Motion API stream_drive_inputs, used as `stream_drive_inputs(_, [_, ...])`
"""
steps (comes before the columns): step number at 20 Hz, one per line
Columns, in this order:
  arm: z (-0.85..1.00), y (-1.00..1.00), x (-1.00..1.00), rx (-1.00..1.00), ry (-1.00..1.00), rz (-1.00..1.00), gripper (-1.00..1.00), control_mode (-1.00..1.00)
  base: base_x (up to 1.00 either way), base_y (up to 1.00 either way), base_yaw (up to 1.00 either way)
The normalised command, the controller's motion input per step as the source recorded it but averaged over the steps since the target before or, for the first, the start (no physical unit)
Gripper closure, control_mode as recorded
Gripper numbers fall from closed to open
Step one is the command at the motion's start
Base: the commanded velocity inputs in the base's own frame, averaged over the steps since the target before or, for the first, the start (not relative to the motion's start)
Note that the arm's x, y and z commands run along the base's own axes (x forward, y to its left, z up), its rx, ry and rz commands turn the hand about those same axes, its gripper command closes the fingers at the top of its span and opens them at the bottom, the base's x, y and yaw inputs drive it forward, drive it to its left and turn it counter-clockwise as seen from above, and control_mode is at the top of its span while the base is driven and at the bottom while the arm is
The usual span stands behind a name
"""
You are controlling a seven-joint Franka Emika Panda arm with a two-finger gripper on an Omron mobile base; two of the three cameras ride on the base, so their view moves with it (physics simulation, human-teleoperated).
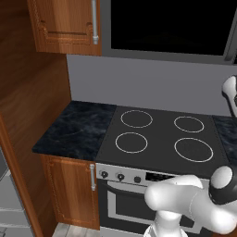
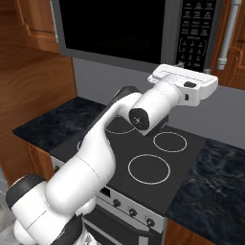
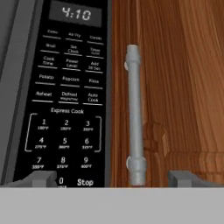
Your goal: Transport the chicken drumstick from the fridge to the microwave and turn on the microwave.
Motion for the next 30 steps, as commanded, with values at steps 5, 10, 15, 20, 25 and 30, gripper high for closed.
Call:
stream_drive_inputs(5, [-0.11,0.05,0.11,0.04,0.04,0.05,-1.0,-1.0,0.0,0.0,0.0])
stream_drive_inputs(10, [-0.1,0.0,0.2,0.0,0.07,0.0,-1.0,-1.0,0.0,0.0,0.0])
stream_drive_inputs(15, [-0.13,0.04,0.14,0.0,0.11,0.0,-1.0,-1.0,0.0,0.0,0.0])
stream_drive_inputs(20, [-0.04,0.0,0.18,0.0,0.09,0.0,-1.0,-1.0,0.0,0.0,0.0])
stream_drive_inputs(25, [0.0,0.01,0.29,0.0,0.08,0.0,-1.0,-1.0,0.0,0.0,0.0])
stream_drive_inputs(30, [0.0,0.0,0.18,0.0,0.06,0.0,-1.0,-1.0,0.0,0.0,0.0])
